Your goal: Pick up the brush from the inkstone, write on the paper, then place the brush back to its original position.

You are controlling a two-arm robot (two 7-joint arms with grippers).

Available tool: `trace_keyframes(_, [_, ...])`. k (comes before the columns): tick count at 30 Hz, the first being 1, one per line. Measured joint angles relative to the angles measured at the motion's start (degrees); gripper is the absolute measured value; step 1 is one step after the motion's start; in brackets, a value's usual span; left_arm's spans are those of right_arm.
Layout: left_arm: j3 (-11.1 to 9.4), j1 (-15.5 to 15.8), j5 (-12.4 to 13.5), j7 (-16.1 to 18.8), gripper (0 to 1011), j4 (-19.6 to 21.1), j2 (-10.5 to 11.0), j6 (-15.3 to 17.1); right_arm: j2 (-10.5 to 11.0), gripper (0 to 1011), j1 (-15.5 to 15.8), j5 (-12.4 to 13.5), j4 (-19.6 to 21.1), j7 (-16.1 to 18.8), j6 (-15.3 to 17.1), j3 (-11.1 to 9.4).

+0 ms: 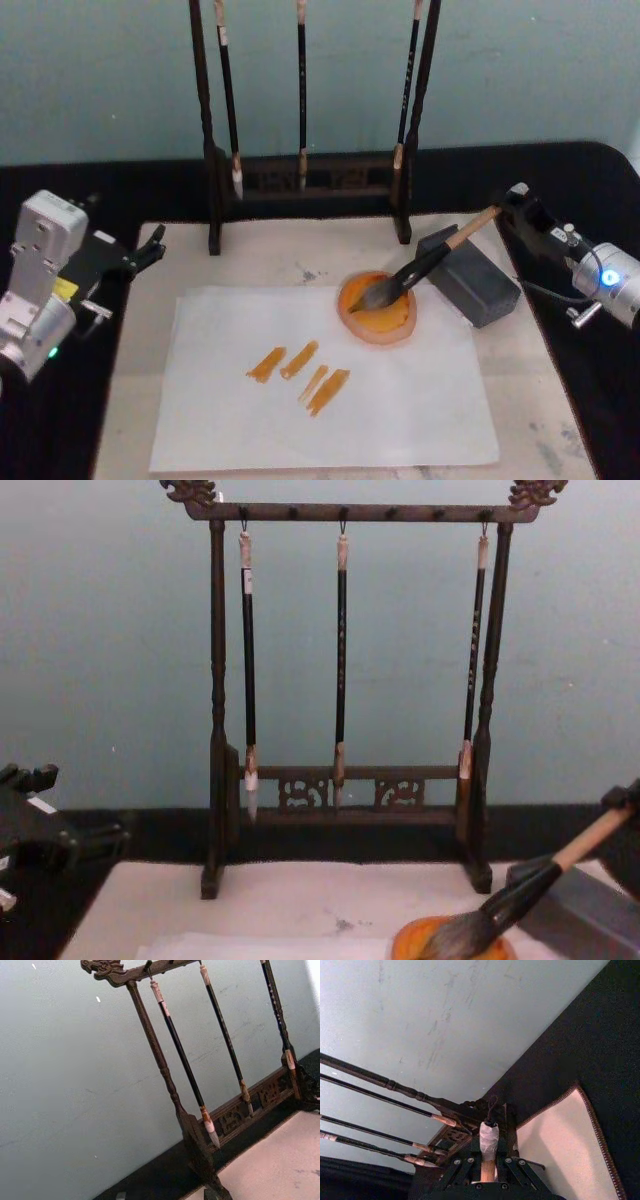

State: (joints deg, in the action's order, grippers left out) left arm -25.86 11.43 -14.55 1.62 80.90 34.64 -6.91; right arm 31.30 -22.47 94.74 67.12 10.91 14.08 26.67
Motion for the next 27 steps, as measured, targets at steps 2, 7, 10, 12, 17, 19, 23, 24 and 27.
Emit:
trace_keyframes(2, [0.0,0.0,0.0,0.0,1010,0.0,0.0,0.0,0.1,171,-0.1,0.2,-0.2,0.0,-0.1,0.3])
trace_keyframes(7, [0.0,0.0,0.0,0.0,1009,0.0,0.0,0.0,0.3,171,-0.3,0.8,-0.4,0.2,-0.3,0.7])
trace_keyframes(10, [0.0,0.0,0.0,0.0,1010,0.0,0.0,0.0,0.4,171,-0.4,1.2,-0.6,0.3,-0.5,1.0])
trace_keyframes(12, [0.0,0.0,0.0,0.0,1010,0.0,0.0,0.0,0.5,171,-0.6,1.3,-0.8,0.5,-0.5,1.2])
trace_keyframes(17, [0.0,0.0,0.0,0.0,1010,0.0,0.0,0.0,0.6,171,-0.8,1.5,-1.0,0.9,-0.6,1.5])
trace_keyframes(19, [0.0,0.0,0.0,0.0,1010,0.0,0.0,0.0,0.6,171,-0.7,1.5,-0.9,0.8,-0.6,1.4])
trace_keyframes(23, [0.0,0.0,0.0,0.0,1010,0.0,0.0,0.0,0.5,171,-0.7,1.4,-0.9,0.8,-0.6,1.4])
trace_keyframes(24, [0.0,0.0,0.0,0.0,1010,0.0,0.0,0.0,0.5,171,-0.7,1.4,-0.9,0.8,-0.6,1.4])
trace_keyframes(27, [0.0,0.0,0.0,0.0,1010,0.0,0.0,0.0,0.5,171,-0.7,1.4,-0.9,0.8,-0.6,1.3])
